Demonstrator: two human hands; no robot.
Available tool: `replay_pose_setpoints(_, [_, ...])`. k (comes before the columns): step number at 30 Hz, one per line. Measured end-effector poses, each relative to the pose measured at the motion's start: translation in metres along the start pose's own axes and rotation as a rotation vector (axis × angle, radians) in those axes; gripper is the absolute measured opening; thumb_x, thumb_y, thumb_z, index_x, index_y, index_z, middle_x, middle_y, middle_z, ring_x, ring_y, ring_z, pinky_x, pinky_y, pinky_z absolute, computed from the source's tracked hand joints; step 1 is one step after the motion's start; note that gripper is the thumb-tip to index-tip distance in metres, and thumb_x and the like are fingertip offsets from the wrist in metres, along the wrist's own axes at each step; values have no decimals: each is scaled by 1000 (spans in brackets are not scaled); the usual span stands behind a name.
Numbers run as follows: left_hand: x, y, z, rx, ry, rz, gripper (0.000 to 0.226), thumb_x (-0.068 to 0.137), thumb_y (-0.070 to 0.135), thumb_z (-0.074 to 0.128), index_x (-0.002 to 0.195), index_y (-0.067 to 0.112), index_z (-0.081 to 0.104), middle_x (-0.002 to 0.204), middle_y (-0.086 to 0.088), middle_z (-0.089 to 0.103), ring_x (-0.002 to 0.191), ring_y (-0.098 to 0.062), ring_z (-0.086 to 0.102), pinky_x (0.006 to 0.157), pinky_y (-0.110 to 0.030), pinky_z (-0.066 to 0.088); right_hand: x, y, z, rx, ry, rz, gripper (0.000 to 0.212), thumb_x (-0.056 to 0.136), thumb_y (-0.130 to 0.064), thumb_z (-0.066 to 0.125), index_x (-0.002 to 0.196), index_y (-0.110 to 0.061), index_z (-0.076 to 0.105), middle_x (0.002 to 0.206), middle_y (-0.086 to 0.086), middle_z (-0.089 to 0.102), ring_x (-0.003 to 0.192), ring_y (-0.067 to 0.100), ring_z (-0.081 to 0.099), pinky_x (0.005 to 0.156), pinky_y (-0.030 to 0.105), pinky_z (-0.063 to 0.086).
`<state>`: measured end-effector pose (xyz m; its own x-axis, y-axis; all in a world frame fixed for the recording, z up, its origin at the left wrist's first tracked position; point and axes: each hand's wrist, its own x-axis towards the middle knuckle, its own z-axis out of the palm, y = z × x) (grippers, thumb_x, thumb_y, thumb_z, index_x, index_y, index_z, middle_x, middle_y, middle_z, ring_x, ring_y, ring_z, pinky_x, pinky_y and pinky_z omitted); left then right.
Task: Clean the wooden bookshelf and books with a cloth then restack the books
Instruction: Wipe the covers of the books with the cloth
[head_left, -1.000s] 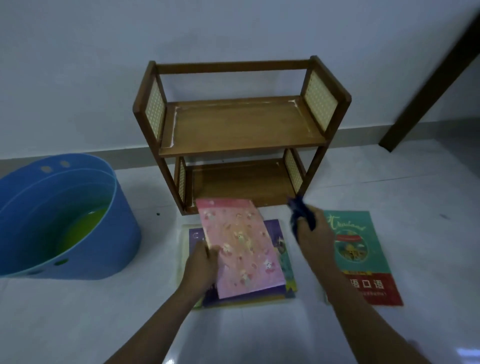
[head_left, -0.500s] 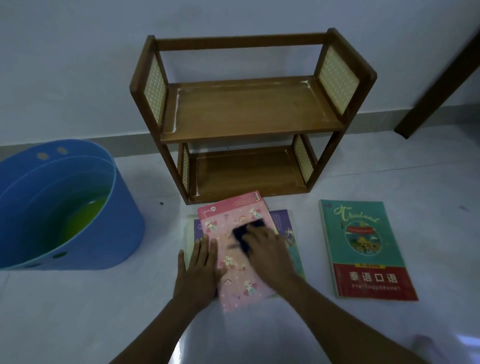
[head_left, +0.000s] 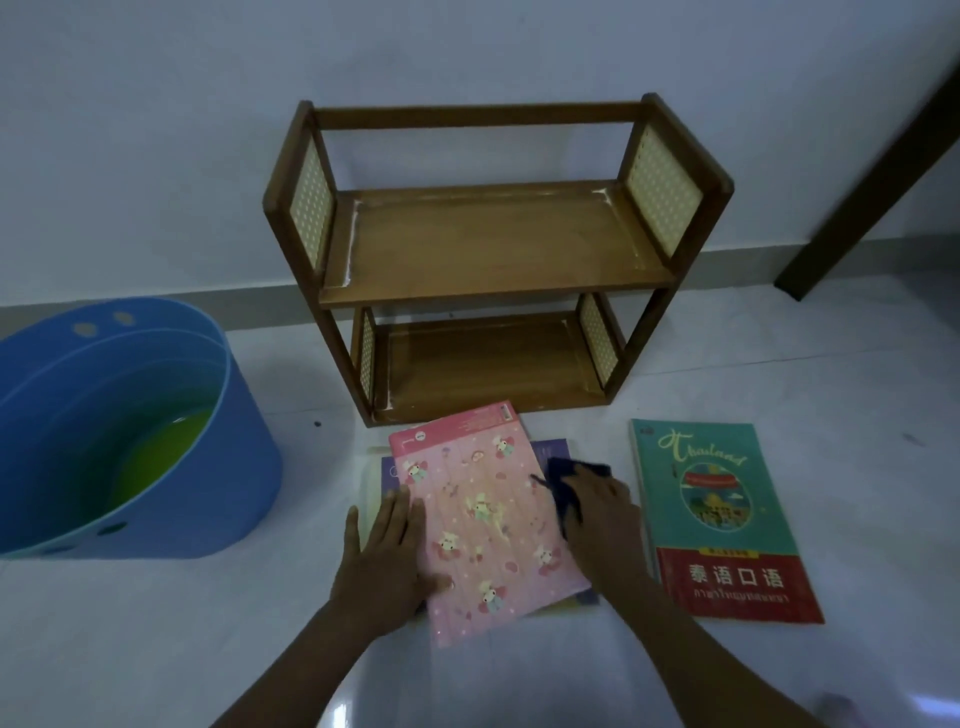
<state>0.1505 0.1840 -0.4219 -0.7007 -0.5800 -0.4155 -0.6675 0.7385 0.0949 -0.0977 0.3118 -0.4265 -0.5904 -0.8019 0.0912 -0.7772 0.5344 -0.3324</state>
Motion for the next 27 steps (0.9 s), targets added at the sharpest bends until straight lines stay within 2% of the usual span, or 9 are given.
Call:
replay_pose_setpoints(3, [-14,-8,-1,57,-126,242,128,54,95,35,146,29,-26,145,-15,-41,135,-39,-35,104,-54,-23,-27,34,-3,33,-58,30,41,86,-23,43,122,-22,61,118,-4,67,101,24,59,83,36,52])
replay_pose_setpoints(8, [-28,4,7,64,91,275,62,89,65,26,144,37,35,151,-21,24,136,-40,36,116,-48,4,-29,19,1,320,22,132,37,83,-7,53,118,-12,65,96,5,72,78,21,63,70,29,52])
replay_pose_setpoints(10, [-27,5,3,14,222,314,54,97,56,17,138,36,45,147,-19,38,132,-38,43,115,-49,10,-24,13,-8,404,60,192,30,81,-8,50,106,-5,67,84,7,69,68,17,59,61,22,44])
replay_pose_setpoints(13, [-34,1,-18,-296,488,311,44,94,51,38,134,35,49,147,-2,43,138,-24,38,114,-52,24,-22,13,-23,495,65,222,22,85,-1,50,99,-3,66,78,-5,61,65,7,55,59,23,39])
replay_pose_setpoints(15, [-38,0,-46,-671,675,197,35,94,51,42,125,39,54,137,21,51,130,-2,46,111,-34,36,-22,14,-27,488,38,174,26,84,-6,49,102,-9,68,80,-2,63,70,16,60,59,25,40])
replay_pose_setpoints(17, [-42,6,-80,-859,843,82,24,97,39,42,115,35,58,111,38,59,103,15,56,88,-6,45,-24,9,-25,457,-66,130,30,82,-17,48,106,-17,66,86,2,65,76,22,63,62,28,44])
replay_pose_setpoints(19, [-43,12,-110,-894,959,-5,15,98,17,46,102,22,59,82,24,66,80,11,60,65,1,42,-26,-2,-23,396,-191,124,37,86,-30,53,123,-27,54,109,2,64,98,24,62,77,39,52])
replay_pose_setpoints(23, [-45,7,-151,-1021,928,-77,19,99,18,41,94,26,58,76,11,61,71,-7,60,58,-8,47,3,-52,-63,637,-200,71,78,90,-40,60,150,-34,11,149,-9,38,135,13,39,107,43,39])
replay_pose_setpoints(27, [-46,-1,-158,-1244,822,23,23,95,36,42,92,44,62,97,13,71,95,-8,67,76,-25,55,34,-98,-107,896,-145,-27,32,95,-21,55,124,-27,45,117,-5,63,104,7,62,78,20,55])
